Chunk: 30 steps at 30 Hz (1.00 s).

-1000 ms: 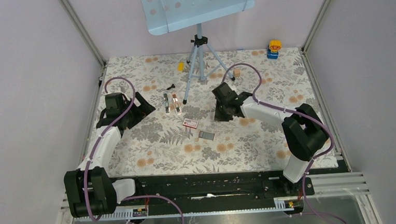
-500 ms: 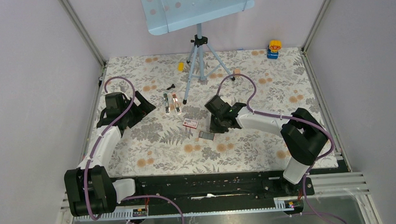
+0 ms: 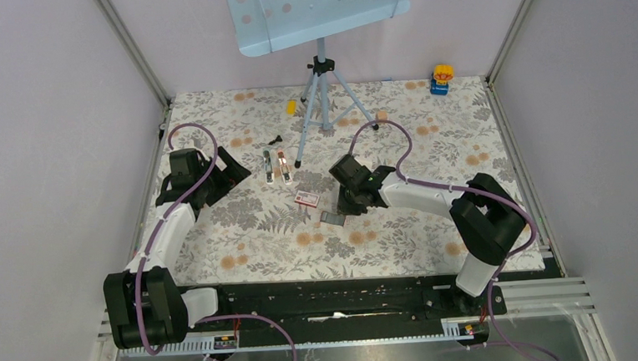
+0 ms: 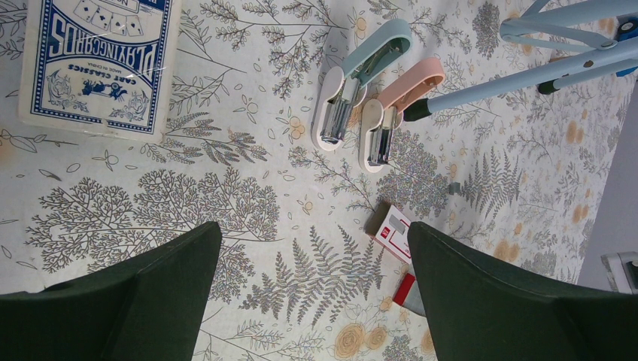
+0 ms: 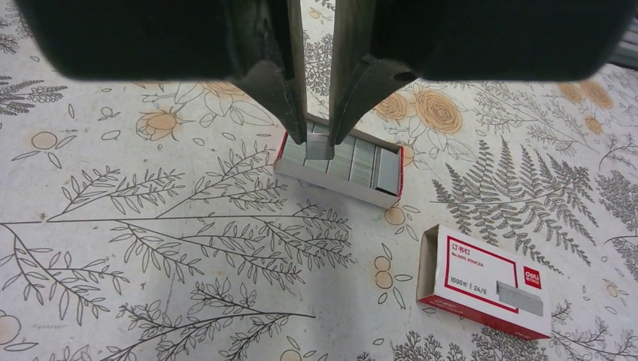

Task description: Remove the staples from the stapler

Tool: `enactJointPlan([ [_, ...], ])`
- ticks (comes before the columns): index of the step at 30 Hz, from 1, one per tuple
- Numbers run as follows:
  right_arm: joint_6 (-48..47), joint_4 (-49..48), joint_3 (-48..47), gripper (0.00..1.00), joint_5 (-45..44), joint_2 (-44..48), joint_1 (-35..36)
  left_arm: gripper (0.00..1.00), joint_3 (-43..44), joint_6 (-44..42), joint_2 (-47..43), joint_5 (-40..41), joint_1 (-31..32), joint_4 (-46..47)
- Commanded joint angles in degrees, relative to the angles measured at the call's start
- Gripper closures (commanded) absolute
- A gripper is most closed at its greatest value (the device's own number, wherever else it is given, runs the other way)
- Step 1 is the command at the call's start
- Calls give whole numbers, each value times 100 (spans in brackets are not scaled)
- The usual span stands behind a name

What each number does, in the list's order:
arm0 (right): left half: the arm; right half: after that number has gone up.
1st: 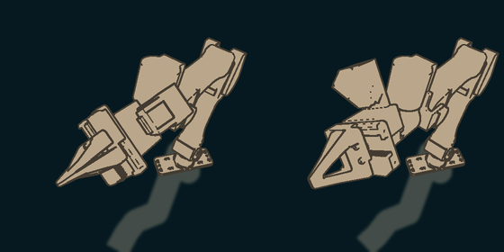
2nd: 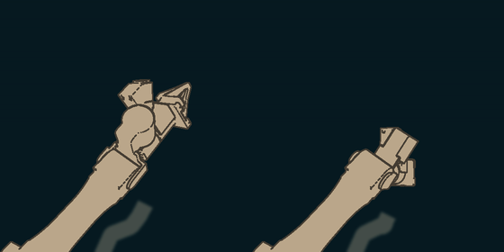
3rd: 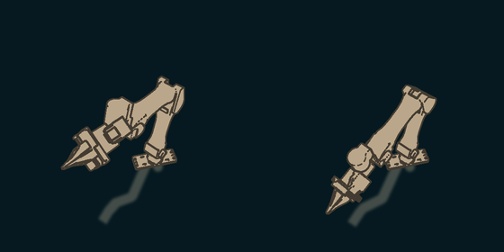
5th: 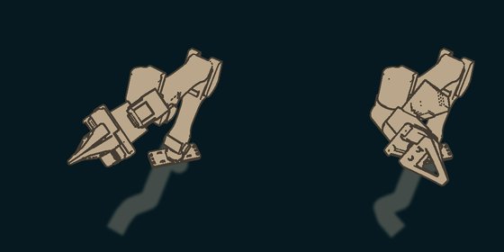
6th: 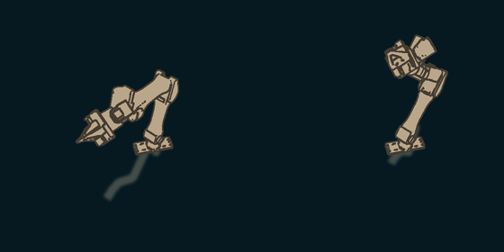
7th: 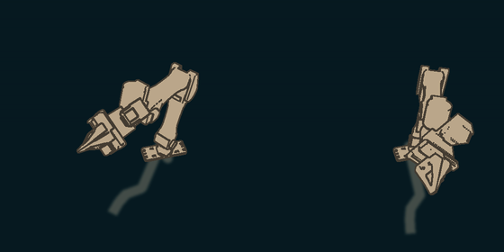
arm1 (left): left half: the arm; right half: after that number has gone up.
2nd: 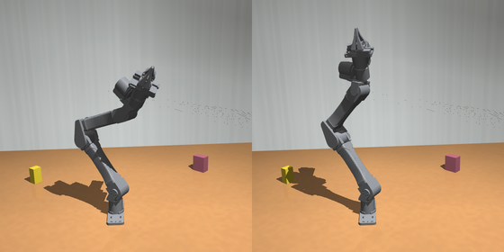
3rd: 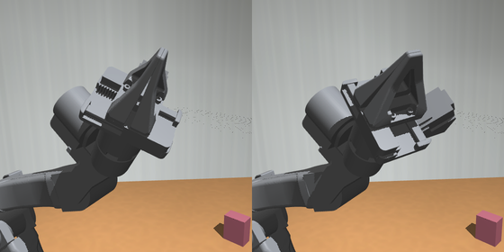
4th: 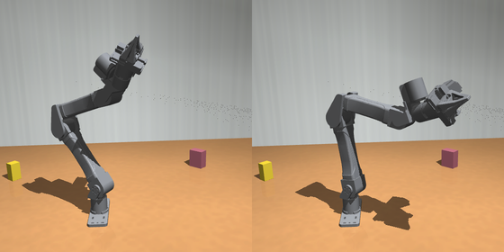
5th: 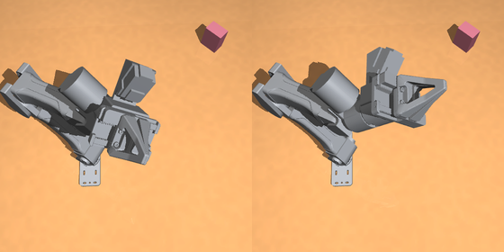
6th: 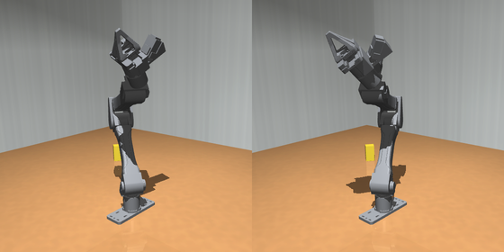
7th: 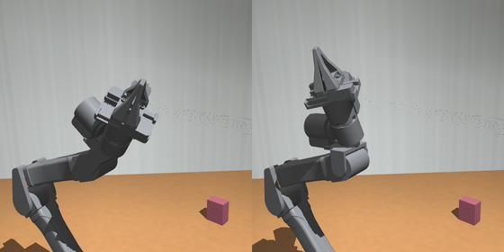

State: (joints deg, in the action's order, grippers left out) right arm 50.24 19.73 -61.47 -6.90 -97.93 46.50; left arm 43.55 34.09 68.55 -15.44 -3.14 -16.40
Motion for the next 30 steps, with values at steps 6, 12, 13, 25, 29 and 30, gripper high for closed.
enactJointPlan([
  [6,126,-203,-62,78,-68,-220,84,1,22,-51,-33,-55,-44,225],
  [12,132,-197,-67,78,-49,-298,95,1,22,-53,-16,-64,-44,232],
  [13,129,-197,-60,77,-49,-298,95,1,23,-52,-17,-64,-43,231],
  [25,94,-152,-108,70,4,-368,99,1,22,-60,-26,-64,-46,225],
  [29,89,-129,-127,69,-11,-305,107,1,26,-62,-18,-62,-38,225],
  [30,90,-121,-140,68,-20,-279,112,1,29,-65,-18,-64,-38,225],
])
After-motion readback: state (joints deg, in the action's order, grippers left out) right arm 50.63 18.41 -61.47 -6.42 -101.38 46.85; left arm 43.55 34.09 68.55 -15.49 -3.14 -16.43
